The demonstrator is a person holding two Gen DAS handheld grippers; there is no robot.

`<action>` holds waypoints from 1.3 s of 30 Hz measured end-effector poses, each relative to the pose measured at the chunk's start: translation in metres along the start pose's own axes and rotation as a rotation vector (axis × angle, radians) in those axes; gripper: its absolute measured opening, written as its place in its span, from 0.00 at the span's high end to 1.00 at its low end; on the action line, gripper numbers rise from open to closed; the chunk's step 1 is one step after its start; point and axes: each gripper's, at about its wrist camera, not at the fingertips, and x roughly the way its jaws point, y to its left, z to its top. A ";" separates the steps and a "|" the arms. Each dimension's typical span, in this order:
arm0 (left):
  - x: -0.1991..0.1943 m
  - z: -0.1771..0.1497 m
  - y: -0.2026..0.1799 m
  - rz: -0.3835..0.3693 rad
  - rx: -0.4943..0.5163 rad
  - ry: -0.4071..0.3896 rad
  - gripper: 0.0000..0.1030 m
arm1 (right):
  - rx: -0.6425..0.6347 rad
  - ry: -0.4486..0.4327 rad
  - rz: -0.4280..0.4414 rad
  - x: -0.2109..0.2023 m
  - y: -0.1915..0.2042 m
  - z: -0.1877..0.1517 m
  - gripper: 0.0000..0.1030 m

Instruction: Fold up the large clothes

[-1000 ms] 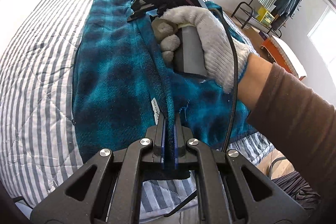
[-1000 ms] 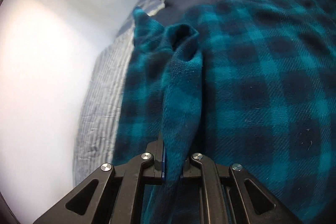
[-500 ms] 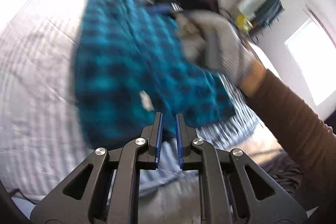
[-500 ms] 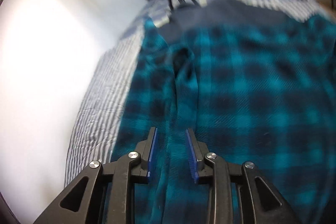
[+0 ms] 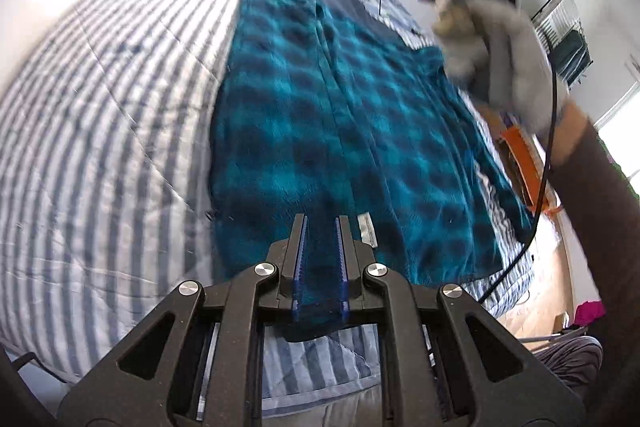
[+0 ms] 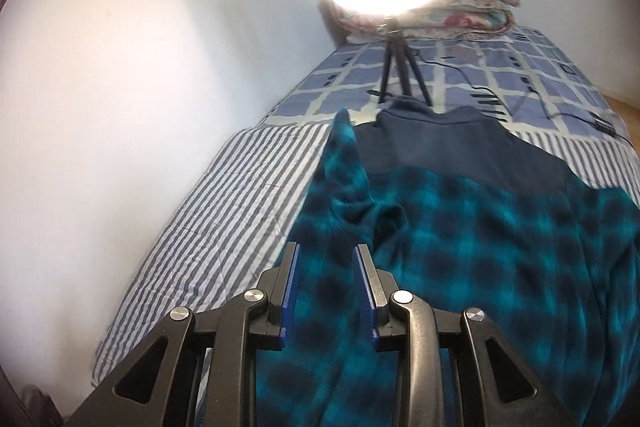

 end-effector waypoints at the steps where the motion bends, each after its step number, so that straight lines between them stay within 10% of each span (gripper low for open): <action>1: 0.004 -0.001 0.000 0.010 -0.004 0.012 0.90 | -0.002 0.017 -0.003 0.011 0.001 0.005 0.72; 6: 0.009 -0.007 -0.002 -0.049 -0.054 0.058 0.77 | 0.006 0.089 0.058 0.029 0.004 0.001 0.70; 7: 0.011 -0.012 -0.007 -0.039 -0.031 0.060 0.63 | -0.011 0.106 0.073 0.031 0.006 -0.004 0.64; 12: 0.035 -0.034 -0.030 0.115 0.117 0.101 0.61 | -0.096 0.173 0.019 0.037 0.009 -0.028 0.63; 17: 0.046 -0.042 -0.034 0.191 0.159 0.107 0.97 | -0.105 0.248 -0.067 0.053 -0.001 -0.033 0.53; 24: 0.031 -0.037 -0.043 0.082 0.157 0.091 1.00 | -0.106 0.317 -0.189 0.082 -0.017 -0.044 0.57; 28: 0.022 -0.036 -0.043 0.038 0.128 0.071 0.66 | -0.100 0.338 -0.191 0.089 -0.025 -0.050 0.66; 31: 0.036 -0.040 -0.042 0.021 0.105 0.120 0.66 | -0.077 0.336 -0.180 0.090 -0.030 -0.050 0.66; 34: 0.052 -0.036 -0.037 0.022 0.076 0.148 0.95 | -0.080 0.341 -0.171 0.094 -0.027 -0.048 0.66; 39: 0.039 -0.031 -0.046 -0.014 0.084 0.095 1.00 | -0.107 0.350 -0.176 0.100 -0.020 -0.050 0.77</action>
